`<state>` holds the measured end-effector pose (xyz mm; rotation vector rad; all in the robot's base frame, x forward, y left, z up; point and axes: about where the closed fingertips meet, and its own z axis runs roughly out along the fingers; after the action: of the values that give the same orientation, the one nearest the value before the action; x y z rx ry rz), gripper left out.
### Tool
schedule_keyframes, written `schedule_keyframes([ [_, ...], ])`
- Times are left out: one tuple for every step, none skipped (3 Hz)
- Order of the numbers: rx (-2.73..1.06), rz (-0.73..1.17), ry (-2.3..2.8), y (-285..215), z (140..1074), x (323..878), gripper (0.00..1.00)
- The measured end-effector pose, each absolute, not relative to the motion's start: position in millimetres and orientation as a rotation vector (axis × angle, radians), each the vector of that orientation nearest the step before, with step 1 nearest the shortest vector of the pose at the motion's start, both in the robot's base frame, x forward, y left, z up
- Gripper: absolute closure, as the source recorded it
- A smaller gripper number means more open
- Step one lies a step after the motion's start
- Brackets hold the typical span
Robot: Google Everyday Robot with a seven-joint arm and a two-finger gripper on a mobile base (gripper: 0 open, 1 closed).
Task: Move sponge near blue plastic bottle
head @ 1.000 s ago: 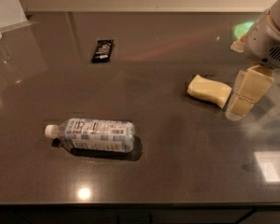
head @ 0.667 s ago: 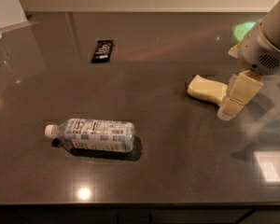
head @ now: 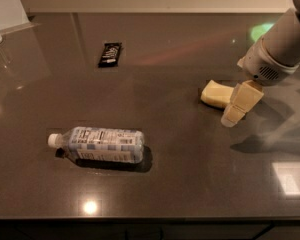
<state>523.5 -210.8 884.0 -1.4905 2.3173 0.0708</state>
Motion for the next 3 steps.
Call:
schedule_keyframes([
  [-1.477, 0.103, 2.329, -209.8, 867.1, 538.3, 0.0],
  [-1.48, 0.108, 2.339, -211.0, 853.5, 548.2, 0.0],
  [-1.49, 0.106, 2.343, -210.4, 844.9, 552.5, 0.14],
])
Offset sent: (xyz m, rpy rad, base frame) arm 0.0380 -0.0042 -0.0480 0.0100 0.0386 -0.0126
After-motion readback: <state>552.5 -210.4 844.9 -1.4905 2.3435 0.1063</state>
